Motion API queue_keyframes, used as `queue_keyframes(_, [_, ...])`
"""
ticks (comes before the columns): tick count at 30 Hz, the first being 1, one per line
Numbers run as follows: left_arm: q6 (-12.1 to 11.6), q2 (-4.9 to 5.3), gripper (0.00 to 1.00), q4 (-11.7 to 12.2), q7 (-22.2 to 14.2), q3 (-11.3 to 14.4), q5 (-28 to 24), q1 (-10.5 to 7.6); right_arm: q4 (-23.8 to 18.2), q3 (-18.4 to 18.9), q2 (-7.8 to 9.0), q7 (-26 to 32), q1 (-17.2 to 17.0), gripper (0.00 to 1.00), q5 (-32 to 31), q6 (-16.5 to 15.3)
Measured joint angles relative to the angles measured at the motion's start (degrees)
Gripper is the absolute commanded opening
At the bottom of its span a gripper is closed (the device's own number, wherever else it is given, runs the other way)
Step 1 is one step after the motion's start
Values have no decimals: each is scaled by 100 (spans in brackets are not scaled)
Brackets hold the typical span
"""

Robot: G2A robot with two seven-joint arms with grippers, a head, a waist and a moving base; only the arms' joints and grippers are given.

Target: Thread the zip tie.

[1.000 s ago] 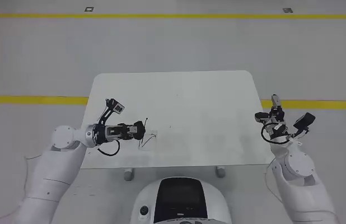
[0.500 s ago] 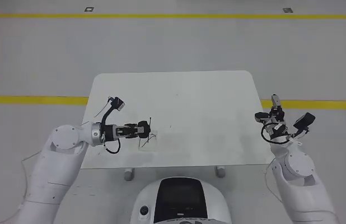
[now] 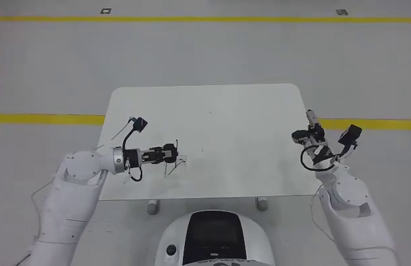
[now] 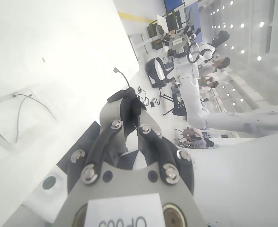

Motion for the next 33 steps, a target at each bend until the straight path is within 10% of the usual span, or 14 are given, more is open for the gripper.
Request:
queue_keyframes(13, [0,-27,0,-34,-78,-48,-179,48,544,-1488,-34,1642,1158,100,-1690,280])
queue_keyframes(24, [0,-24,0,19,48,-51,-172,40,560,-1501,-39,1546,1176,100,-1702,320])
queue_keyframes(33, [0,110,0,-246,577,-219,967,125,753,-1849,-51,2338,1454,100,-1776,25])
